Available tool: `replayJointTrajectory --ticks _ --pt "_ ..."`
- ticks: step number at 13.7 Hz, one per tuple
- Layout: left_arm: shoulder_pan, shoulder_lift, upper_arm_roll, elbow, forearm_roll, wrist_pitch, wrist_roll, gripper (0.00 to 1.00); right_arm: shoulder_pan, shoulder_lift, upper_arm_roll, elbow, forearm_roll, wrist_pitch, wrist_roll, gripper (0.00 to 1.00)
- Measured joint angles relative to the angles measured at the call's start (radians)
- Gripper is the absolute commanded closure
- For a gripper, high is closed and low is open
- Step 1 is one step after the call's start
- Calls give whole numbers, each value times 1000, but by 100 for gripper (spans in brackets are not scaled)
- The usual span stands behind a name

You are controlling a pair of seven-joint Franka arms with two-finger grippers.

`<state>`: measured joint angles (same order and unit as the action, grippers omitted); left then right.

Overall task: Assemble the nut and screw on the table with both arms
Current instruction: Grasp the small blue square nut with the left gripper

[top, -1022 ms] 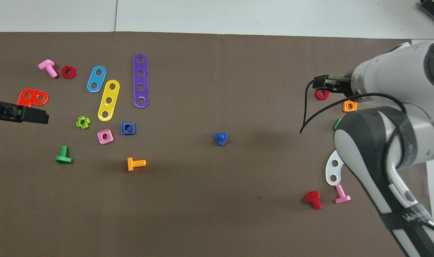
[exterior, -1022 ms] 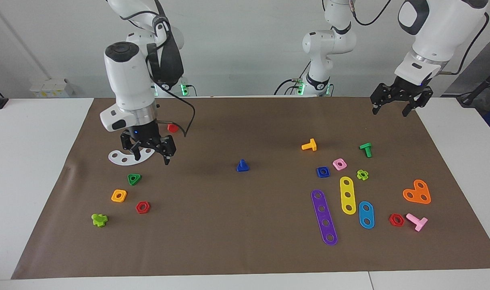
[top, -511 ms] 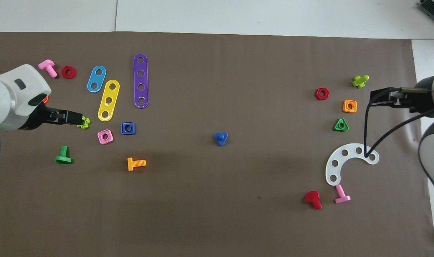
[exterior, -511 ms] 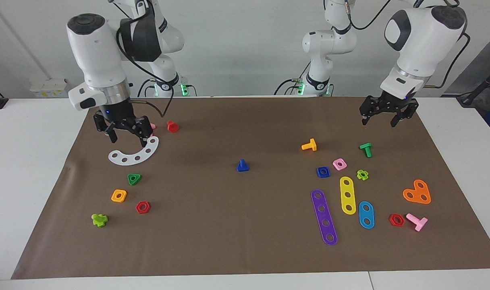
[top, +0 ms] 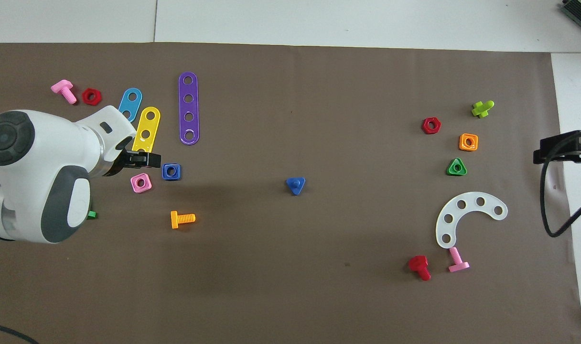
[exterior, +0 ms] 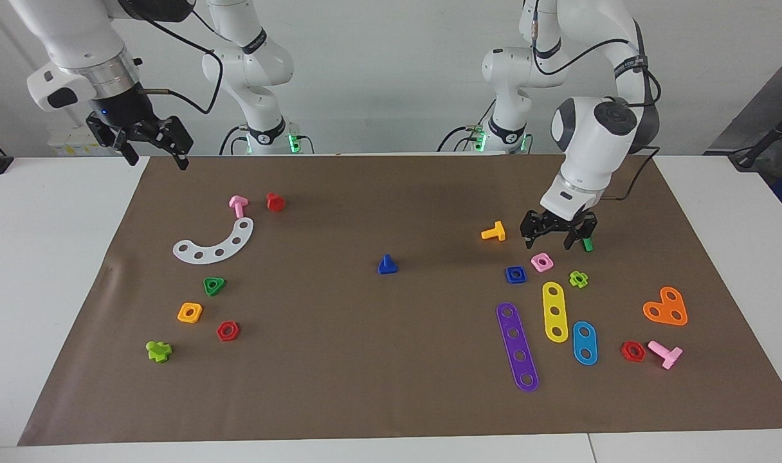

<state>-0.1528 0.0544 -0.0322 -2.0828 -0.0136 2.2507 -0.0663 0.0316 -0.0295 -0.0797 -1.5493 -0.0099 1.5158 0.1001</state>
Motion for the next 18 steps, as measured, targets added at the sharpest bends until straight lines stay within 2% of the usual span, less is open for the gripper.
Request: replayJointTrajectory --ticks 6,11,18 --pt "-32 101 -1 -19 0 118 -36 7 2 4 24 0 -19 -11 -4 0" --pt "-43 180 0 -19 0 190 -63 12 1 4 42 -1 -21 -14 -4 0" --pt "-55 199 1 -21 0 198 -80 17 2 3 43 -1 -21 -14 -4 0"
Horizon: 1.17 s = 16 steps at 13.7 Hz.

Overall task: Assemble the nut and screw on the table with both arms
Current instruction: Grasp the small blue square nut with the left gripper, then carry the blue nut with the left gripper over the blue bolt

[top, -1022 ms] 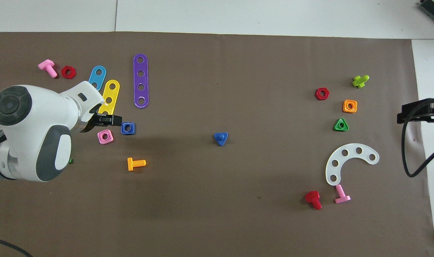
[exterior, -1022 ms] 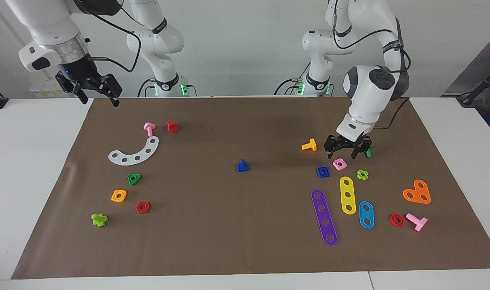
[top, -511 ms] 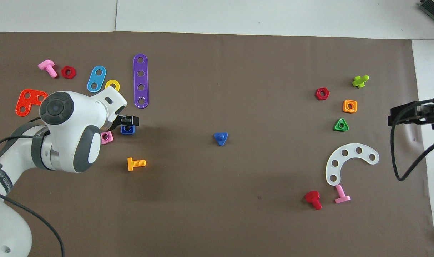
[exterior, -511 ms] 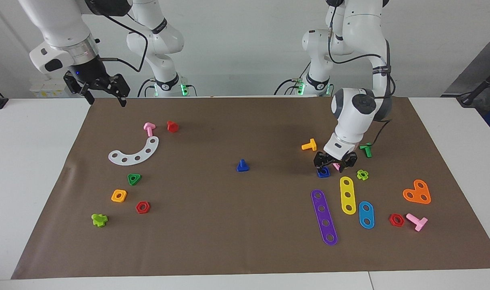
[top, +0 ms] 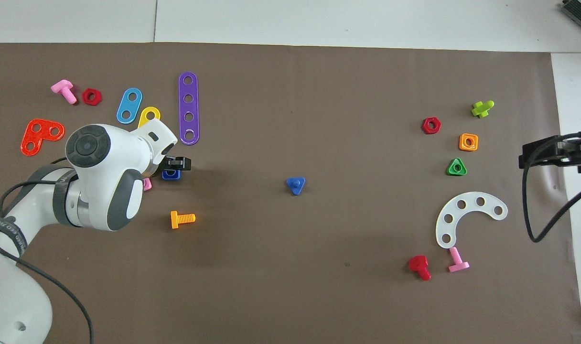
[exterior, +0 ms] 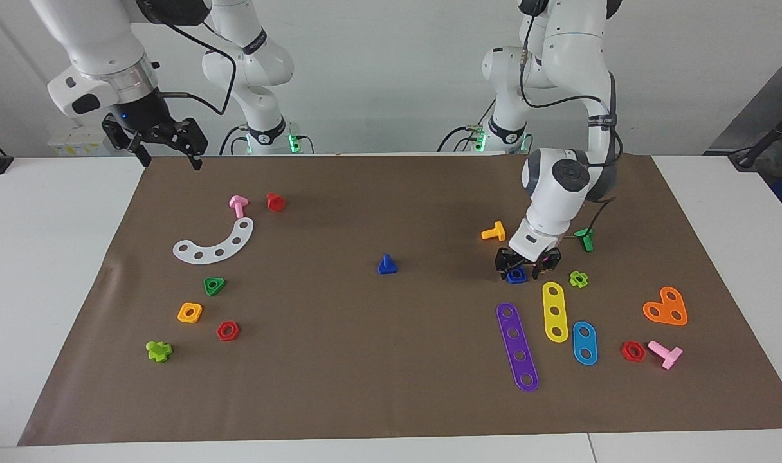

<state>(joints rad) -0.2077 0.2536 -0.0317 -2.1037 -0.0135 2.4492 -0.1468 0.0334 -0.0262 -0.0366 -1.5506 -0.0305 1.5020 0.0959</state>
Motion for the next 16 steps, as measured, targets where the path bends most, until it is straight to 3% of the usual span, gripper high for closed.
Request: replayJointTrajectory --ticks 5,6,8,10,16 --pt "0 0 0 -21 0 14 -1 32 0 0 0 0 0 0 0 0" --pt "0 0 0 -23 0 15 -2 40 0 0 0 0 0 0 0 0" --pt "0 0 1 -23 0 15 -5 69 0 0 0 0 0 0 0 0" --pt "0 0 1 -22 0 15 -17 85 0 0 0 0 0 0 0 0" --pt "0 -9 1 32 0 -5 -28 88 0 0 0 0 0 0 0 0"
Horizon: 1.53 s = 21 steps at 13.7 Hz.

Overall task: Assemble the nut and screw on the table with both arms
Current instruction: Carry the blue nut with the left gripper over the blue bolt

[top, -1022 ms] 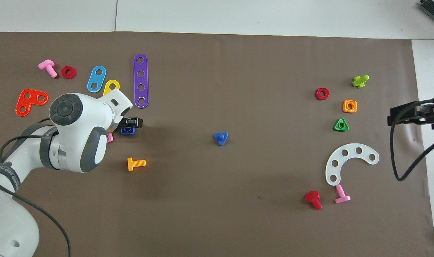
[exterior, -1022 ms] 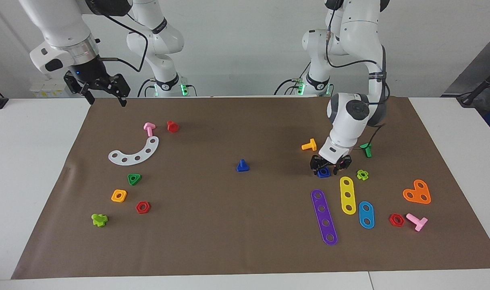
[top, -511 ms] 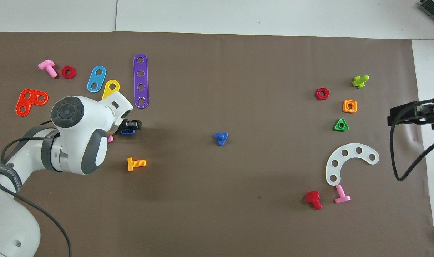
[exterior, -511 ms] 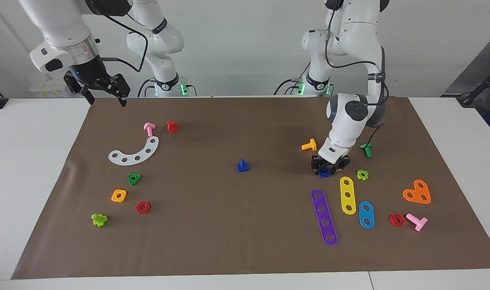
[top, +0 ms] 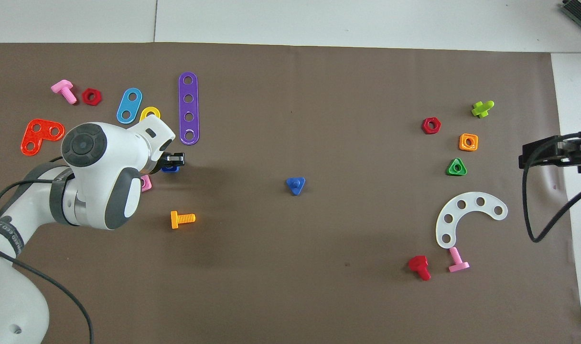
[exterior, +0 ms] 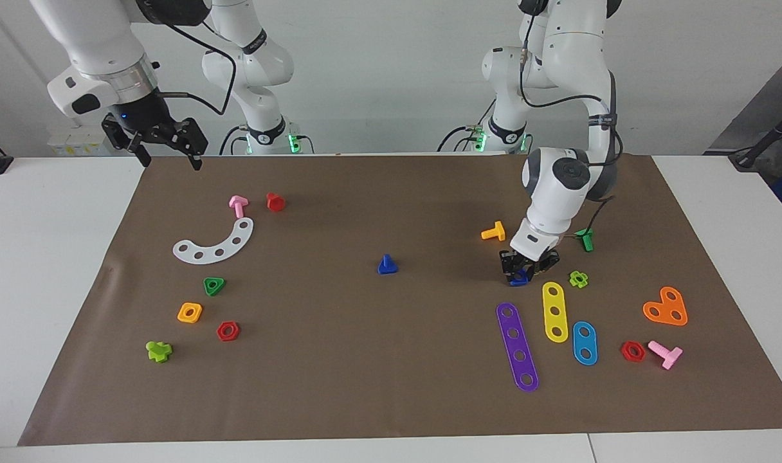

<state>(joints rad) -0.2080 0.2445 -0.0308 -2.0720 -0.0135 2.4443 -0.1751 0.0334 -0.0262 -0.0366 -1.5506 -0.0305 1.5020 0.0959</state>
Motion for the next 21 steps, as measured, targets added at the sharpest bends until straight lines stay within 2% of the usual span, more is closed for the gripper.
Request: replayJointTrajectory --ticks 4,9,15,21 --pt "-46 -2 -1 130 0 -103 -56 88 0 0 0 0 0 0 0 0" --pt "-181 13 0 205 0 -142 -199 91 0 0 0 0 0 0 0 0" --pt "-350 117 1 394 36 -247 -372 91 0 0 0 0 0 0 0 0" --pt "-469 181 2 441 38 -250 -452 91 0 0 0 0 0 0 0 0"
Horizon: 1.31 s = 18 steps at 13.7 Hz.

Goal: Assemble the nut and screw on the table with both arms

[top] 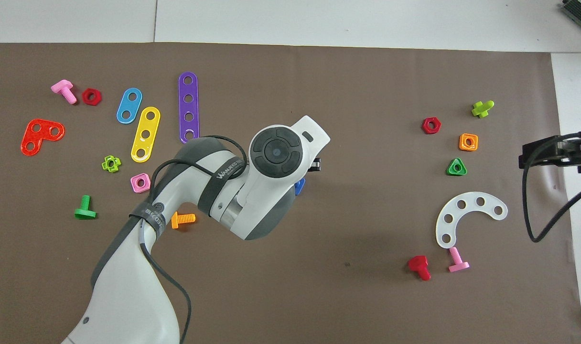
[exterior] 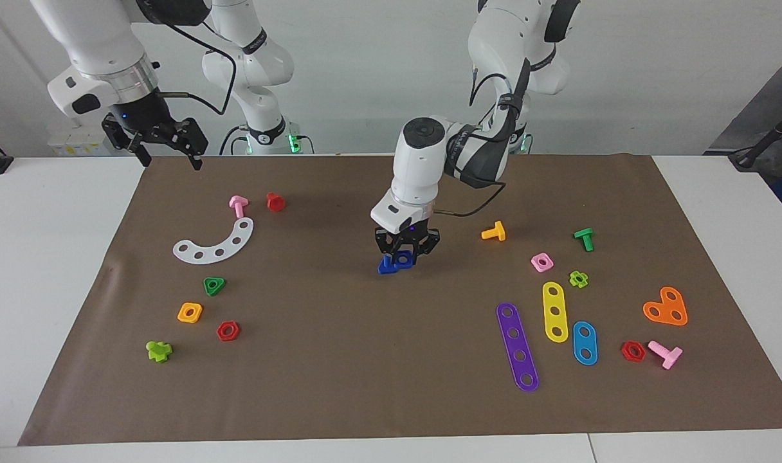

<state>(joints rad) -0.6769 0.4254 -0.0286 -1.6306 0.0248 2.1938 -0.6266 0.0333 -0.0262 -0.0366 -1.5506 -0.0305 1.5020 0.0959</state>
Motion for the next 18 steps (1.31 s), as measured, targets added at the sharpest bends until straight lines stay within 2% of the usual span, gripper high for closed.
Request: replayJointTrajectory --ticks 18 --pt "-27 17 -1 -56 8 58 -14 87 0 0 0 0 0 0 0 0"
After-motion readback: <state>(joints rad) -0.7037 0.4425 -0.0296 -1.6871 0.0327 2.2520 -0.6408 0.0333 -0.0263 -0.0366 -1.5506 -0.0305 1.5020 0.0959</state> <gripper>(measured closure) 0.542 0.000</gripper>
